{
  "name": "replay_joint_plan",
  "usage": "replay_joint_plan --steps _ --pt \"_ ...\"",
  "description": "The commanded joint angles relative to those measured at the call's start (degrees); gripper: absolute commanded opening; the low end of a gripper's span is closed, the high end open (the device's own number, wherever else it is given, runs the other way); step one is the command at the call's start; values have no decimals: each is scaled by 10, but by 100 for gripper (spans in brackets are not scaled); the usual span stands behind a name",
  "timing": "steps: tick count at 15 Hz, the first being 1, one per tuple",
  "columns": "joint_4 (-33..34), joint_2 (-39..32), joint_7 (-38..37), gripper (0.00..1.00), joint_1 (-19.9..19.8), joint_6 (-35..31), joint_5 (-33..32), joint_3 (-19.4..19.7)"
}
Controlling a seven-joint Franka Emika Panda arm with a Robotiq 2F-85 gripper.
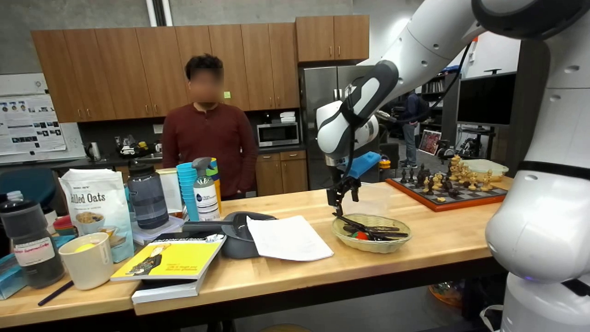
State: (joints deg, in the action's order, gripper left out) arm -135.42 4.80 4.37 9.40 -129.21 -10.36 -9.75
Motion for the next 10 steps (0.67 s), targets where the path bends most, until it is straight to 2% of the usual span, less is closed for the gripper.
replay_joint_plan --steps 1,10 --pt "-26 32 16 100 -1 -11 14 5" --pt "-15 19 21 100 7 -16 10 -1"
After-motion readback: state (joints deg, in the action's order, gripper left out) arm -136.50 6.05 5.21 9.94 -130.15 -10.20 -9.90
